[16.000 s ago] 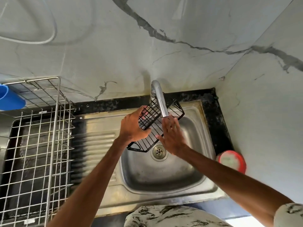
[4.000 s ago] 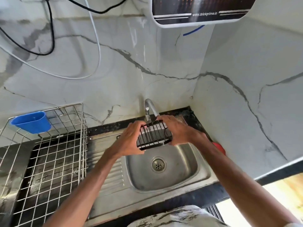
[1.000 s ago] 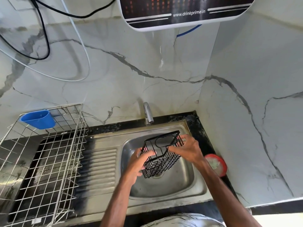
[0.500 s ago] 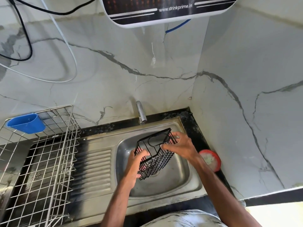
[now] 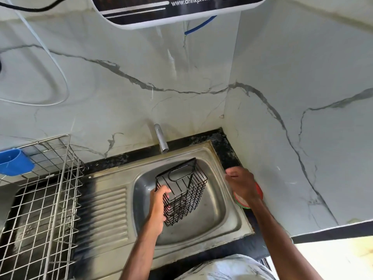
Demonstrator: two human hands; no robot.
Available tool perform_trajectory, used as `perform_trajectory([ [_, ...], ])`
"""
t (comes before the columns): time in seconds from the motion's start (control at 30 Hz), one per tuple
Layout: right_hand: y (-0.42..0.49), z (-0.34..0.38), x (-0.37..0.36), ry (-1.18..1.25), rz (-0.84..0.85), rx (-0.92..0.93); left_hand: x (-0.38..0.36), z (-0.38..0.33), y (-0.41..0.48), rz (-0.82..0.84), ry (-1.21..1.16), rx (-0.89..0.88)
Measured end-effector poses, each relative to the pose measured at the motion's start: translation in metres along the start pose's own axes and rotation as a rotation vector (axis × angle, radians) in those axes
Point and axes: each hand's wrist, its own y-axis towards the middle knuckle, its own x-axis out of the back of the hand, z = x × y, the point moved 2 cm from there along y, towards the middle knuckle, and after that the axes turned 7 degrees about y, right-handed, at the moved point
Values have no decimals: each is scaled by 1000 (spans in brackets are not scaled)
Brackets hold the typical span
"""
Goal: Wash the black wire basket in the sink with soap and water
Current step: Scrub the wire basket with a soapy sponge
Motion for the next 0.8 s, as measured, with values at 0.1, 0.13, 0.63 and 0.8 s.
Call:
perform_trajectory([
  [0.1,8,-47,13,-217,-40,-74,-6,2,6,-10,31,-9],
  [0.13,11,-60,15,-278,-19,-104,-7,2,9,-12,45,-16],
  [0.63,36,-142,-12,-524,6,-183,-23,-10,13,51,48,27],
  [0.8,26,-100,6,-480,45,-176,-23,-8,20,63,49,37],
])
